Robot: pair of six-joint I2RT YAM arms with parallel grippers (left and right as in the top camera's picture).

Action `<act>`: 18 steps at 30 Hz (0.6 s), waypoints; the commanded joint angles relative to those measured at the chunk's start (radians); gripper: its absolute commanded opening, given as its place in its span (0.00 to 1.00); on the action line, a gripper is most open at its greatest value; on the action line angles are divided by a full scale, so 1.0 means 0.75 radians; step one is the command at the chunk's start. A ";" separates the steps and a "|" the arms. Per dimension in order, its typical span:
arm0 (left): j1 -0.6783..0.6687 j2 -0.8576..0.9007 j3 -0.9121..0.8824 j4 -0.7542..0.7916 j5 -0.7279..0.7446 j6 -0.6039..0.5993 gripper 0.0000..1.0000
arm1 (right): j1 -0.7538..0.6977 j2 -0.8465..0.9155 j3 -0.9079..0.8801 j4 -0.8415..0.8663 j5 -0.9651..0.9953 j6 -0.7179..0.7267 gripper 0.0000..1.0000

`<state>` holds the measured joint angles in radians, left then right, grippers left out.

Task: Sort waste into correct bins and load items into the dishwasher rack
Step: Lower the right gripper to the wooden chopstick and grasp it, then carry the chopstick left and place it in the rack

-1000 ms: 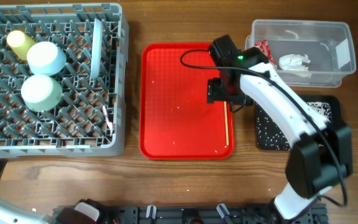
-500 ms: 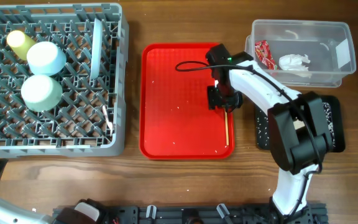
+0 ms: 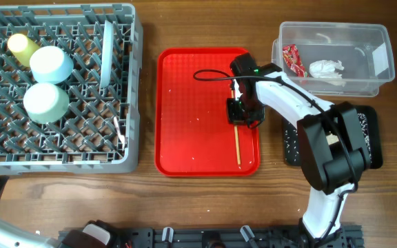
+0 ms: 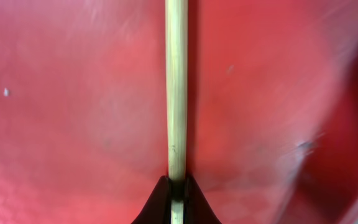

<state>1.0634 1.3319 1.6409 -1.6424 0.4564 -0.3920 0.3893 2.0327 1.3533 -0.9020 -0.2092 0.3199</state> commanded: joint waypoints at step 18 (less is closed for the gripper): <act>0.009 -0.010 -0.005 0.000 -0.008 -0.012 1.00 | 0.423 -0.053 0.287 1.070 -0.434 0.870 0.04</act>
<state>1.0634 1.3319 1.6409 -1.6424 0.4564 -0.3920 0.6292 1.9381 1.5642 -0.1402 -0.6468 0.8131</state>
